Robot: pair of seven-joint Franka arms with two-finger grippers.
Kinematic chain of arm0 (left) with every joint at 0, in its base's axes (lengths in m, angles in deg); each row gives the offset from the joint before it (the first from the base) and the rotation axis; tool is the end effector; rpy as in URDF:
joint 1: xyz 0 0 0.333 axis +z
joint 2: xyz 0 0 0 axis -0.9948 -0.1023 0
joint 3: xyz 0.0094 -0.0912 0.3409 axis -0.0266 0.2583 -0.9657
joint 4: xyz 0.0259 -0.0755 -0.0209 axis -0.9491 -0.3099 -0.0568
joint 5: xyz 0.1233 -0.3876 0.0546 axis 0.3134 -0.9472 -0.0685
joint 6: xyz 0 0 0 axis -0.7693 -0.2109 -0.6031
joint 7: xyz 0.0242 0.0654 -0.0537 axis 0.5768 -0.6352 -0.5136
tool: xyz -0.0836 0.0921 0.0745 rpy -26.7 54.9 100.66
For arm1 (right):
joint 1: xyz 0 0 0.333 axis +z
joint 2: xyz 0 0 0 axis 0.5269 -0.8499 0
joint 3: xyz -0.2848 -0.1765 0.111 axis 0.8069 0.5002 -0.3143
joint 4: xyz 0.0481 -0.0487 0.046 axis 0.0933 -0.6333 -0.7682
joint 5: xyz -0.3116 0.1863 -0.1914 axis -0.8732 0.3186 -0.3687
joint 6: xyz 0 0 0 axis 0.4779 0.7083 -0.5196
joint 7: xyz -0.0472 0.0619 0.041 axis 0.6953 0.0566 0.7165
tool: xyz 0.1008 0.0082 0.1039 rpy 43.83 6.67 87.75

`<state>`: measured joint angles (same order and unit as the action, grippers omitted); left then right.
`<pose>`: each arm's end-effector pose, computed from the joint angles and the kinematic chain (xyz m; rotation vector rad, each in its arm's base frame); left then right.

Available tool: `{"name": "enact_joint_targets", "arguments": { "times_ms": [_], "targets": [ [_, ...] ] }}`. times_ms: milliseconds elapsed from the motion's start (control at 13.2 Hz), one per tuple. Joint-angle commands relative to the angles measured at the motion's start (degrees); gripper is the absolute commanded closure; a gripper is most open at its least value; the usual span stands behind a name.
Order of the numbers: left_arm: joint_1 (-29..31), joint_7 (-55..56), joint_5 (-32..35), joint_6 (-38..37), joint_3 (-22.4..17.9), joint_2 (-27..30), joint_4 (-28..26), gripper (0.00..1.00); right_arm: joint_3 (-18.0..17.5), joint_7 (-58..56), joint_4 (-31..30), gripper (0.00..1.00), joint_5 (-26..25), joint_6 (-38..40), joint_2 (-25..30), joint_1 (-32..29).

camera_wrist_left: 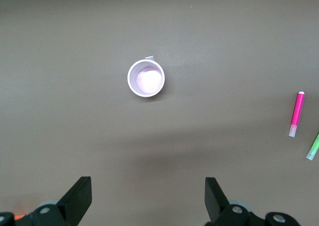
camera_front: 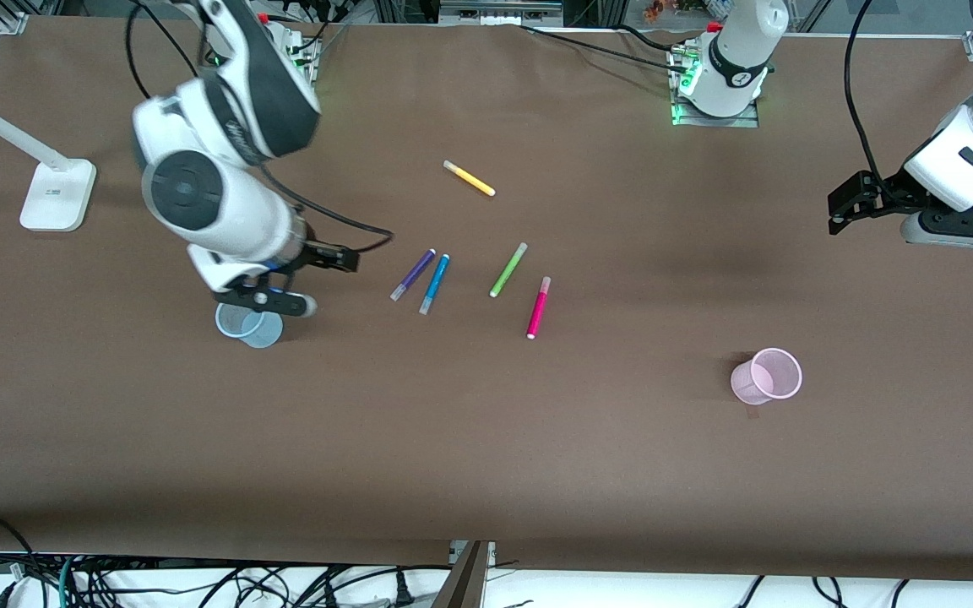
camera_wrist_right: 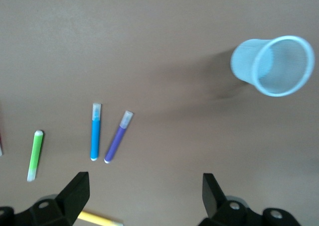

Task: Place pink and blue markers in matching cups
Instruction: 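Reach the right gripper toward the blue marker, then lower the right gripper onto the blue marker while the left gripper reaches pink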

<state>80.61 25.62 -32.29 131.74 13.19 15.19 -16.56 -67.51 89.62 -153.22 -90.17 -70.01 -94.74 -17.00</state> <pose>0.5790 -0.0373 0.5852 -3.1094 0.1566 -0.0262 0.6064 0.3041 0.4014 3.0944 -0.2807 -0.2922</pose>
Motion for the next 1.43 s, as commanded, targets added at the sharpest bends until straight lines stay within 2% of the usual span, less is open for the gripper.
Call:
{"name": "enact_joint_targets", "arguments": {
  "times_ms": [0, 226, 453, 755, 1132, 1358],
  "targets": [
    [-0.17, -0.95, 0.21, -1.48, 0.15, -2.42, 1.31, 0.0, 0.22, 3.46, -2.15, 0.0, -1.49, -4.54, -2.06, 2.6],
    [-1.14, -1.12, -0.85, -5.95, 2.34, -4.87, 1.13, 0.0, 0.3, 7.59, -2.94, 0.0, -1.49, -8.93, -5.75, 5.41],
    [-1.32, -1.12, -1.73, -5.97, 6.11, -9.7, 0.43, 0.0, 0.3, 10.41, -3.73, 0.0, -1.4, -14.47, -9.35, 7.87],
    [-1.41, 0.11, -1.99, 2.98, 10.42, -17.44, 0.25, 0.0, 0.39, 13.14, -3.73, 0.0, -1.49, -20.36, -13.22, 10.42],
    [-4.56, 0.9, -1.99, 9.5, 10.61, -24.74, 0.17, 0.0, 0.74, 16.39, -4.35, 0.0, -4.12, -25.9, -17.36, 12.45],
    [-8.86, 8.52, -1.99, 13.97, 10.61, -28.43, -0.01, 0.0, 0.74, 16.48, -6.27, 0.0, -4.22, -29.59, -18.51, 12.89]
  ]
}}
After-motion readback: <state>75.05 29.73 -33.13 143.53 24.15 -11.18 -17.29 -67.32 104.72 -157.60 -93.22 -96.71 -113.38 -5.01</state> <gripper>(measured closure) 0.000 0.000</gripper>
